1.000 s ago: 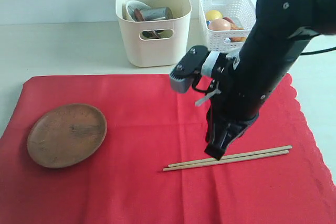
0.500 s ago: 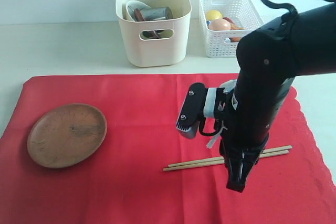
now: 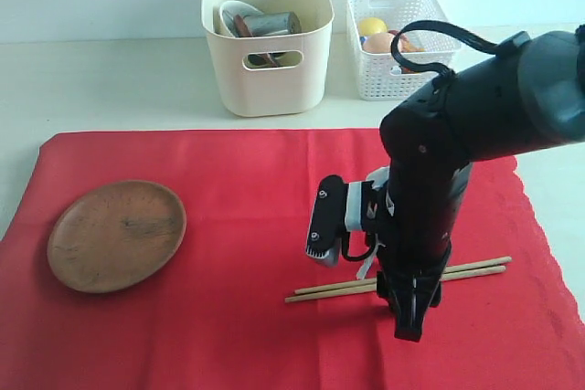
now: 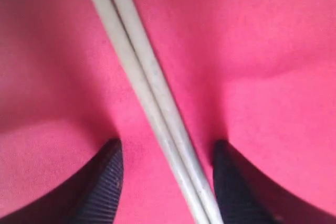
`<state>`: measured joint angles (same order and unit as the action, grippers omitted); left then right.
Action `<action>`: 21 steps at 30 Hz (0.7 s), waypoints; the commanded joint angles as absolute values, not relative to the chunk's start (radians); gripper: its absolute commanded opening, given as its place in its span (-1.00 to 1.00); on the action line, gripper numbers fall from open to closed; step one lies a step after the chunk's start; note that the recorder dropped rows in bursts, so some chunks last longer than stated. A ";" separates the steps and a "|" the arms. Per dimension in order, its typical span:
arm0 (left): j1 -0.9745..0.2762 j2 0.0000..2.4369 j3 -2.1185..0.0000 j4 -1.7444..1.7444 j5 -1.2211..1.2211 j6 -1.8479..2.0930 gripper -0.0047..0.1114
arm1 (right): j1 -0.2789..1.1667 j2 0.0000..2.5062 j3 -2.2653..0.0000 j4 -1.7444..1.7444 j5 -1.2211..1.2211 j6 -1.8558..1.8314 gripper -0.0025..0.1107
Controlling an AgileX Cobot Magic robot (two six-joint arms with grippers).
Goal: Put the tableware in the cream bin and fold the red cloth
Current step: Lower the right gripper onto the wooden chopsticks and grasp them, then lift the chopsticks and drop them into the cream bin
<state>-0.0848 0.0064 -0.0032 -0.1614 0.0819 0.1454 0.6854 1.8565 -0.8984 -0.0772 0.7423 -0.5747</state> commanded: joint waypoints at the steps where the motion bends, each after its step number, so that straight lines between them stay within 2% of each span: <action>1: -0.090 0.000 0.000 -0.166 0.086 0.145 -0.89 | 0.687 1.884 -0.893 -0.107 0.739 -0.583 -0.08; 3: -0.090 0.000 0.000 -0.166 0.086 0.145 -0.89 | 0.687 1.884 -0.893 -0.107 0.739 -0.583 -0.17; 10: -0.090 0.000 0.000 -0.166 0.086 0.145 -0.89 | 0.687 1.884 -0.893 -0.109 0.719 -0.583 -0.69; 15: -0.090 0.000 0.000 -0.166 0.086 0.145 -0.89 | 0.687 1.884 -0.893 -0.112 0.727 -0.583 -0.96; 21: -0.090 0.000 0.000 -0.166 0.086 0.145 -0.89 | 0.687 1.845 -0.893 -0.102 0.739 -0.579 -0.96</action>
